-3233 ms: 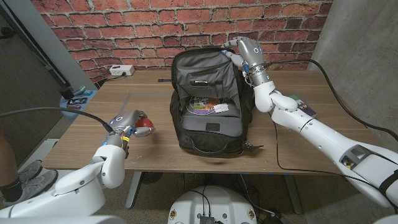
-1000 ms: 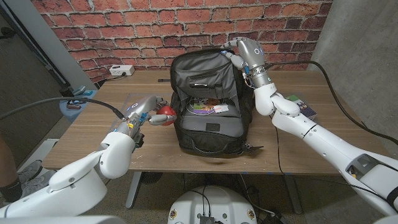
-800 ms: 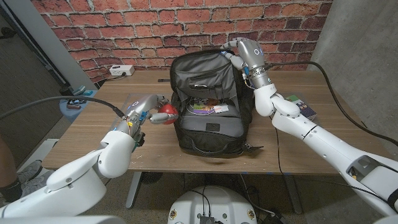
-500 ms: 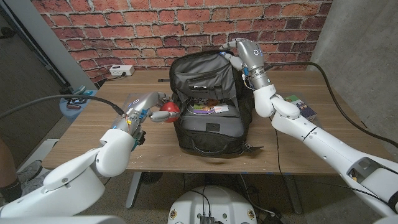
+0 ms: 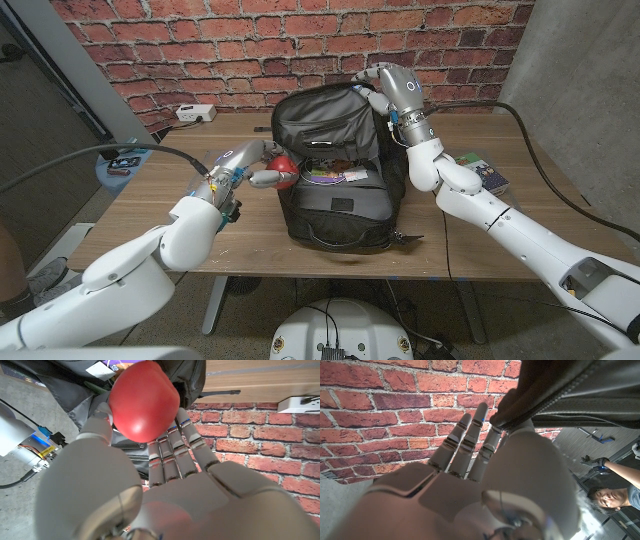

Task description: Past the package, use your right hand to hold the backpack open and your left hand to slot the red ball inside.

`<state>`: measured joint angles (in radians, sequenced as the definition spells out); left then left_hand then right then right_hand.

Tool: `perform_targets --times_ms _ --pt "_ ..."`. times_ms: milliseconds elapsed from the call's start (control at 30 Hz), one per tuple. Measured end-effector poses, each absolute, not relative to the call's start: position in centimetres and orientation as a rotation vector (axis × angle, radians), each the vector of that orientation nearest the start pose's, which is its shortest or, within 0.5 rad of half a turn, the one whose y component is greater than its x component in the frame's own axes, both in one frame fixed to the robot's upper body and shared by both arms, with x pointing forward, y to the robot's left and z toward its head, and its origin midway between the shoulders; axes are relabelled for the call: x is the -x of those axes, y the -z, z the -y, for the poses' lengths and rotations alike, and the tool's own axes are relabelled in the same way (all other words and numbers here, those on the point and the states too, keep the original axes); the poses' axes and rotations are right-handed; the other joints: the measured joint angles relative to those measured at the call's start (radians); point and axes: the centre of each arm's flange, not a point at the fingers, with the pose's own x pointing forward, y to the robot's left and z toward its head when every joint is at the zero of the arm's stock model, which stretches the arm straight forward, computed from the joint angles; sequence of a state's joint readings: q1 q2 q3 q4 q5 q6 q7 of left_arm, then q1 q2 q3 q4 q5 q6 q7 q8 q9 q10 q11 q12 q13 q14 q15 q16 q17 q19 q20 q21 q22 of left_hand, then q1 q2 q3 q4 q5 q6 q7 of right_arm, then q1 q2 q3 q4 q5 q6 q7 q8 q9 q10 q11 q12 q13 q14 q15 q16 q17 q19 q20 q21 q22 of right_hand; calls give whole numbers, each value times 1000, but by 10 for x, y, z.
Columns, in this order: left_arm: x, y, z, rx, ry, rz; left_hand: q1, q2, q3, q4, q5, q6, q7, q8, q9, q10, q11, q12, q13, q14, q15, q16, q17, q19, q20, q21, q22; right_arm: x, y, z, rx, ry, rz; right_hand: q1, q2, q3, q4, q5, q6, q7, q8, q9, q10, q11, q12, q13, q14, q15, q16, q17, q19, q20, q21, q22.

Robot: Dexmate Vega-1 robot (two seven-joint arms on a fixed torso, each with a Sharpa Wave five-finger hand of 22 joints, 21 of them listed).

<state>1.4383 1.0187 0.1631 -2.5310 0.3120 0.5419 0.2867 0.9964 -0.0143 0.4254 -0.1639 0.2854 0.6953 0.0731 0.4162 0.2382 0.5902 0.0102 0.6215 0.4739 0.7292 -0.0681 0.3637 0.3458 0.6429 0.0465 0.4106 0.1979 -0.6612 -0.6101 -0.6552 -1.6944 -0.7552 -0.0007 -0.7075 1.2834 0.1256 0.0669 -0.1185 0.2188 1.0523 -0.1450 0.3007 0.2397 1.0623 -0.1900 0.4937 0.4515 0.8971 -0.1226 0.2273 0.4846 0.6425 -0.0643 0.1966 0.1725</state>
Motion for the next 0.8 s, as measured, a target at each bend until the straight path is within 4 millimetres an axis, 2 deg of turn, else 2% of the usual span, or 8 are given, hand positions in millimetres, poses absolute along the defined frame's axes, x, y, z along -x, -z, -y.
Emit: perform_targets --times_ms 167,333,367,433,800 --pt "-413 -11 -219 -1119 -121 735 0 0 -1 1 0 0 0 0 0 0 0 0 0 0 0 0 0 0 0 0 0 -534 -108 149 1112 447 1401 0 0 0 0 0 0 0 -1 0 0 0 0 0 0 0 -7 0 0 0 0 0" --pt "-411 -10 -212 -1120 -80 754 0 0 -4 -1 0 0 0 1 0 0 0 0 0 0 0 0 0 0 0 0 0 -531 -107 149 1111 450 1400 0 0 0 0 0 0 0 -1 0 0 0 0 3 0 0 -7 0 0 0 0 0" --pt "-420 -12 -209 -1113 -69 757 0 0 -4 -1 0 0 0 2 0 0 0 0 0 0 0 0 0 0 0 0 0 -530 -106 149 1111 450 1400 0 0 0 0 0 0 0 -1 0 0 0 0 5 0 0 -7 0 0 0 0 0" --pt "-423 -12 -205 -1109 -49 760 1 -1 -4 -1 0 0 0 2 0 0 0 0 0 0 0 0 0 0 0 4 0 -529 -106 150 1110 451 1400 0 0 0 0 -2 0 0 -1 0 0 0 -1 5 0 0 -7 0 0 0 0 0" --pt "-429 -10 -192 -1094 21 770 3 -3 -4 -1 0 0 0 3 0 0 0 -1 0 0 0 -2 5 -5 -6 4 0 -526 -102 152 1106 455 1394 6 2 -4 4 -4 0 0 -2 -1 0 0 -4 6 0 0 -7 0 0 0 0 0"
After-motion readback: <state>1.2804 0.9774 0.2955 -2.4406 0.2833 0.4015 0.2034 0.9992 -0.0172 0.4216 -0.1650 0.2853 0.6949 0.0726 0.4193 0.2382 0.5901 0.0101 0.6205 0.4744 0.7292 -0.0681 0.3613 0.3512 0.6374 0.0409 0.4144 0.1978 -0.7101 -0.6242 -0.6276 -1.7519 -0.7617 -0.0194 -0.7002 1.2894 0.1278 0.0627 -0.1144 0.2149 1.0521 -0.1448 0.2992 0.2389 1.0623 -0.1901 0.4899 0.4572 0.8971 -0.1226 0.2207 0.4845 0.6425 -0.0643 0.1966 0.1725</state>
